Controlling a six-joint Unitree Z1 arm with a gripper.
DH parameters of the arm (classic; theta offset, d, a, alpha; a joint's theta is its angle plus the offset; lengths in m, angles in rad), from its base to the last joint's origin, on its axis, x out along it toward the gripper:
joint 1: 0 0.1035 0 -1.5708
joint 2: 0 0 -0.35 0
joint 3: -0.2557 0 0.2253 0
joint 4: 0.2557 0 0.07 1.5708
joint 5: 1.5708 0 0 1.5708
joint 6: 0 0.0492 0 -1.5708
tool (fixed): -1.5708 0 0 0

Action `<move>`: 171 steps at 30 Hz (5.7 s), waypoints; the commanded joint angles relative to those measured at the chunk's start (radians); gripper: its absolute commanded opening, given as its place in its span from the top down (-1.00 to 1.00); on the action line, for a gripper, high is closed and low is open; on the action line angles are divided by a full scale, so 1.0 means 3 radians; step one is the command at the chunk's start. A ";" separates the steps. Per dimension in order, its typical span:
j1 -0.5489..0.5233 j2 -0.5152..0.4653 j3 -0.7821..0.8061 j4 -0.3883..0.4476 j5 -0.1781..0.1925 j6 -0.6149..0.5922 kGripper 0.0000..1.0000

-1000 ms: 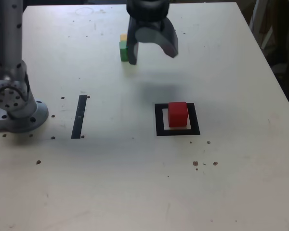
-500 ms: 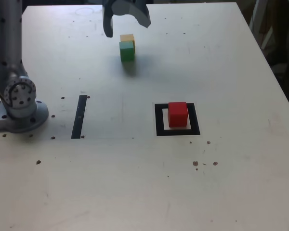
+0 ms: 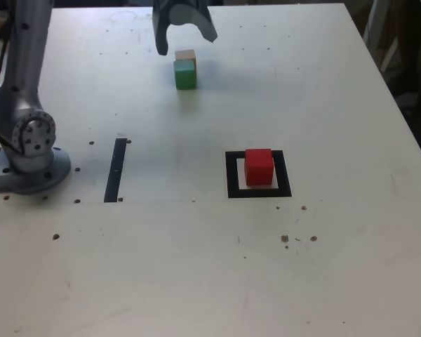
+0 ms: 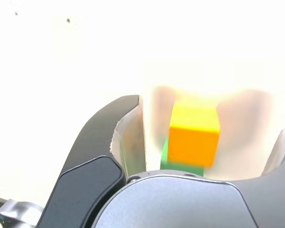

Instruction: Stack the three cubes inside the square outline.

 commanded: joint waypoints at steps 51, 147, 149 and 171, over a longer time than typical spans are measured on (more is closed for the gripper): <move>-0.0228 0.0066 -0.0474 0.0308 -0.0065 -0.0023 0.37; -0.2588 -0.0266 -0.0016 0.0638 -0.0412 -0.1678 -0.99; -0.2478 -0.0379 0.0073 0.0660 -0.0334 -0.1659 -0.99; -0.0768 -0.0490 0.0827 -0.0026 -0.0057 -0.0627 -0.98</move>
